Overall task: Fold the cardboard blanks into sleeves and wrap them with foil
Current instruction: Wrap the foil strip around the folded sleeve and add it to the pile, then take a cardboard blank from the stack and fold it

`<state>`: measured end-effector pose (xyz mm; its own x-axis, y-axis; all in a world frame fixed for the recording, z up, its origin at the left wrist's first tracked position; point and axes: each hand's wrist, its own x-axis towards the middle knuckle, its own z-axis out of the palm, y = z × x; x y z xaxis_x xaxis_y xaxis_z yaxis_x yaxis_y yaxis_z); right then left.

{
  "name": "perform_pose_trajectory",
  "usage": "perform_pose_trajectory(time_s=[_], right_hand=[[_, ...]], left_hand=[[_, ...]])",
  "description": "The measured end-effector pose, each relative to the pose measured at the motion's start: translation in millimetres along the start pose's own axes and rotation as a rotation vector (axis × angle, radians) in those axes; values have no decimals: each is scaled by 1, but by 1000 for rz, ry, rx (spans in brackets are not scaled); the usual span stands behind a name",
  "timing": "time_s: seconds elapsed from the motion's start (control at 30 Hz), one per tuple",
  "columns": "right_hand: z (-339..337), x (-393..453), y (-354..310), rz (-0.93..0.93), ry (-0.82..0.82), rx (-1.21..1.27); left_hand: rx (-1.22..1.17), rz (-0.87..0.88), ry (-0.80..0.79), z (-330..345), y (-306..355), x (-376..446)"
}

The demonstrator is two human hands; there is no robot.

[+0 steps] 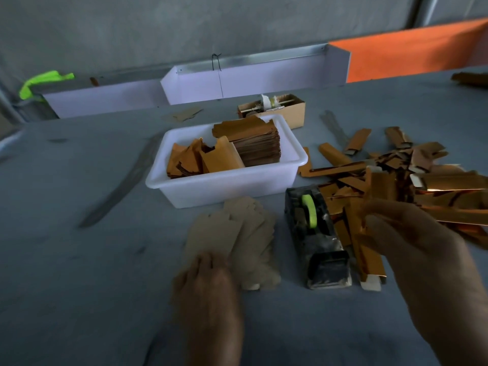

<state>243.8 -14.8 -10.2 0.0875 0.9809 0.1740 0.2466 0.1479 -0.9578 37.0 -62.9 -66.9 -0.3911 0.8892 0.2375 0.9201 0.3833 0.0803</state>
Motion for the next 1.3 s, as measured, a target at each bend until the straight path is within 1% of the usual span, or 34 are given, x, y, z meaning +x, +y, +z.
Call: perform_pose_trajectory(time_s=[0.07, 0.13, 0.17, 0.23, 0.3, 0.33, 0.37, 0.43, 0.47, 0.53, 0.6, 0.67, 0.7, 0.73, 0.77, 0.83, 0.87, 0.9, 0.93, 0.97, 1.1, 1.23, 1.3], right_hand=[[5, -11, -16, -56, -102, 54], [17, -23, -25, -58, -319, 27], [27, -29, -25, -32, -431, -10], [49, -35, -16, 76, -556, -78], [65, -37, -10, 190, -573, -91], [70, -37, -7, 268, -560, 10], [73, -36, -6, 358, -544, 172], [73, -35, -3, 511, -498, 453], [71, -33, 0, 555, -468, 551], [69, -29, 4, 608, -438, 685], [68, -28, 6, 659, -436, 793], [67, -27, 8, 684, -439, 834], [67, -27, 9, 689, -438, 833], [67, -26, 10, 683, -440, 830], [66, -26, 10, 676, -443, 830], [65, -25, 10, 669, -450, 829], [64, -25, 11, 668, -454, 822], [64, -25, 11, 668, -460, 815], [63, -25, 12, 668, -461, 803], [63, -24, 12, 672, -464, 799], [63, -24, 13, 675, -491, 792], [63, -25, 12, 694, -466, 811], [62, -25, 6, 700, -441, 756]], left_hand=[[-8, 84, 127, -4, 6, -10], [-13, 114, 188, -6, 12, -18], [-39, 128, 240, -7, 16, -19], [-144, 182, 377, -2, 24, -19], [-270, 274, 496, 1, 31, -18], [-320, 313, 527, 2, 32, -19], [-366, 340, 535, 2, 33, -20], [-448, 382, 490, 2, 35, -23], [-485, 408, 470, 3, 35, -24], [-582, 440, 477, 4, 34, -27], [-695, 377, 543, -2, 33, -24], [-738, 208, 611, -10, 31, -16], [-758, 95, 605, -16, 29, -12], [-809, -28, 553, -21, 28, -7], [-886, -149, 455, -26, 26, -5], [-1156, -333, 164, -31, 22, -3], [-1289, -372, 27, -33, 20, -3], [-1365, -376, -74, -35, 18, -3], [-1394, -355, -139, -38, 16, -4], [-1406, -331, -165, -39, 16, -5], [-1458, -311, -142, -41, 15, -3], [-1566, -310, -214, -42, 17, -5], [-1569, -299, -240, -40, 17, -7]])
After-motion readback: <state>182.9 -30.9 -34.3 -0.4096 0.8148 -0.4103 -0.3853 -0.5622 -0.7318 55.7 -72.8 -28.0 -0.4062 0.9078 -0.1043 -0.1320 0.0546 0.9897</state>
